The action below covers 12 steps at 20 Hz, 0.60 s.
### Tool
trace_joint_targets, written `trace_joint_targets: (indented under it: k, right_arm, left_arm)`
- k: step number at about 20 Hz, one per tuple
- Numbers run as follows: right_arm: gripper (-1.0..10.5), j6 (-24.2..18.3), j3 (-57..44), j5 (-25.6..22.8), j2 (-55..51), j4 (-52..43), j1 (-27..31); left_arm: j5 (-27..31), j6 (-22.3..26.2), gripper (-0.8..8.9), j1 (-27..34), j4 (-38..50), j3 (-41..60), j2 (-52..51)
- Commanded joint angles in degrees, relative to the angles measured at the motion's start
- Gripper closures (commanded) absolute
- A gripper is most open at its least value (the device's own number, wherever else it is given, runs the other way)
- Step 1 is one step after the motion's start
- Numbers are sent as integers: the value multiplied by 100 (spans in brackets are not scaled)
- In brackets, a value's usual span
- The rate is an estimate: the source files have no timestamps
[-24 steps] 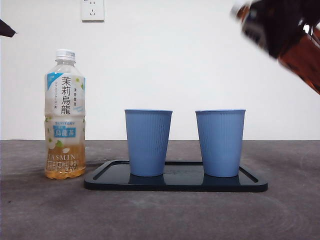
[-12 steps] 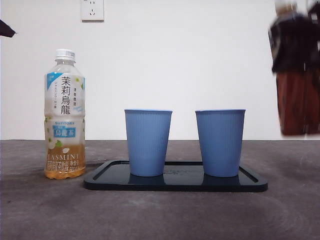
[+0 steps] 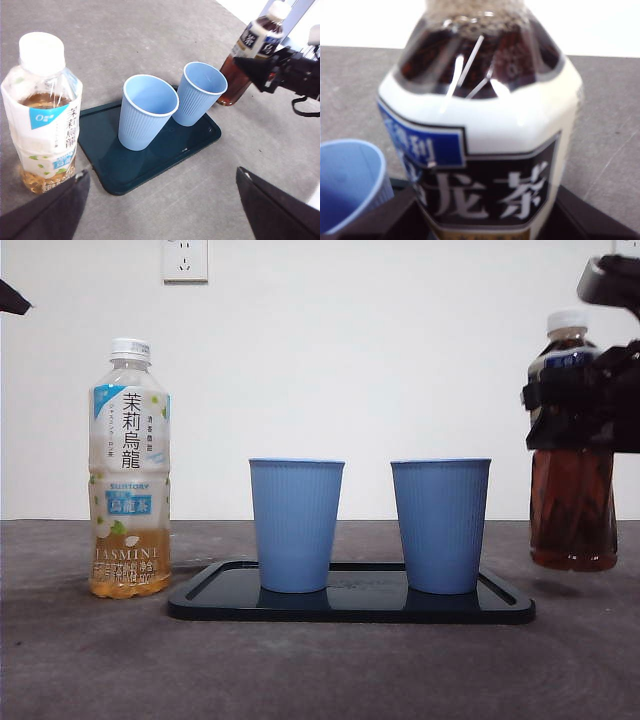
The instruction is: Pour the drink into the cup
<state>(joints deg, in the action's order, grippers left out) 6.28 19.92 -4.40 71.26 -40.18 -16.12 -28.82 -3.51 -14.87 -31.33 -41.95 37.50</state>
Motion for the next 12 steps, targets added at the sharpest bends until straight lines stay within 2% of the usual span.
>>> trace_joint_targets:
  k: [1, 12]
  right_arm:
    - [734, 35, 107, -2, 249, -557, 57]
    - [734, 35, 107, 146, 739, -988, 170]
  left_arm:
    - [-11, 98, 346, -26, 55, -50, 31]
    - [-11, 116, 346, -26, 90, -50, 31]
